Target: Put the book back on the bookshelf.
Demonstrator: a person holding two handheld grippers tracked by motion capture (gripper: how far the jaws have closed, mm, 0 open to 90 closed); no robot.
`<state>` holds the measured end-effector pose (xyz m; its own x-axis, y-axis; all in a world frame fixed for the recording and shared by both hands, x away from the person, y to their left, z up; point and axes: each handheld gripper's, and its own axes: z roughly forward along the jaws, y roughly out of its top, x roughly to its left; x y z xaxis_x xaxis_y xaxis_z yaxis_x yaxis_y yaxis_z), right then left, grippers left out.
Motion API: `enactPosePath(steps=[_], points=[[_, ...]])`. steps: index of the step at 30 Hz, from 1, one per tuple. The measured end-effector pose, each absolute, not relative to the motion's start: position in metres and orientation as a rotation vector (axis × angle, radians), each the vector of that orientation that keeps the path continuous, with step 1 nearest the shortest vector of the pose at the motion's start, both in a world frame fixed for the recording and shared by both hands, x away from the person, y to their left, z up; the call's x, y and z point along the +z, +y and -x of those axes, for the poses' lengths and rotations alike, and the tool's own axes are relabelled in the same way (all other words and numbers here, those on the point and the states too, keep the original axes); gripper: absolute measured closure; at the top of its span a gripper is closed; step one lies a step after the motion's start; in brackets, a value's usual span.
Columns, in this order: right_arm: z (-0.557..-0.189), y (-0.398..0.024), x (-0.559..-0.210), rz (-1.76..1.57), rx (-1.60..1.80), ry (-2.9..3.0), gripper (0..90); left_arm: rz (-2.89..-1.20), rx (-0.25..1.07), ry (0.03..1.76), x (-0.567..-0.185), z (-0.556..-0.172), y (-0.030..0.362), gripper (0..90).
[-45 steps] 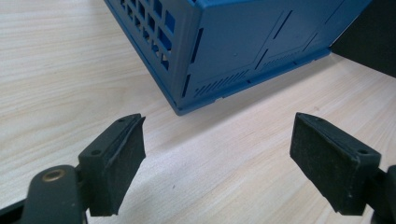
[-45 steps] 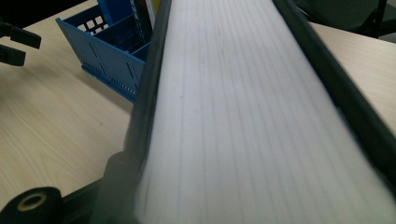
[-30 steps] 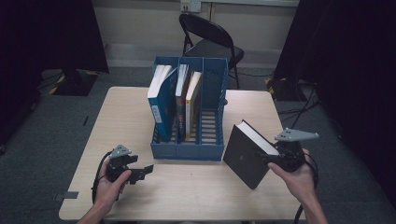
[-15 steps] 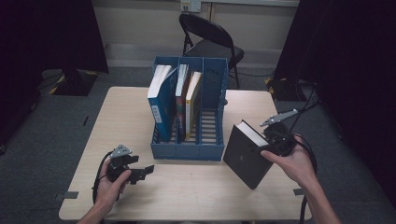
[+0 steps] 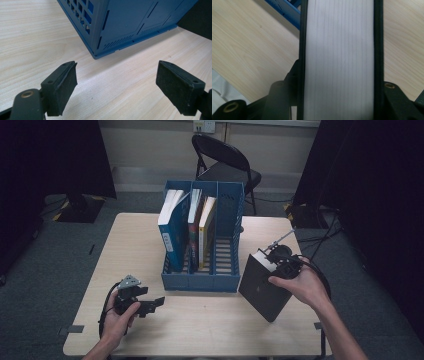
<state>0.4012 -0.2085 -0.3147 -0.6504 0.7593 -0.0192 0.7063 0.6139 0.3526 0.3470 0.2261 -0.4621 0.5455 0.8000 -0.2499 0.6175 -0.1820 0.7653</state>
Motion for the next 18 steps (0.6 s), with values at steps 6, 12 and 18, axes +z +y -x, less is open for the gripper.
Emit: enactPosePath(steps=[6,12,18], points=[[-0.4013,-0.2053,-0.3157,-1.202,0.44,2.686,50.3,-1.877,0.277,1.158,-0.461,-0.347,0.2278,18.0],[-0.4061,-0.2021,-0.3167,-1.222,0.39,2.716,51.1,-1.881,0.275,1.162,-0.4611,-0.3474,0.2282,18.0],[-0.408,-0.2014,-0.3161,-1.252,0.373,2.728,53.1,-1.88,0.272,1.168,-0.4614,-0.3476,0.2289,18.0]])
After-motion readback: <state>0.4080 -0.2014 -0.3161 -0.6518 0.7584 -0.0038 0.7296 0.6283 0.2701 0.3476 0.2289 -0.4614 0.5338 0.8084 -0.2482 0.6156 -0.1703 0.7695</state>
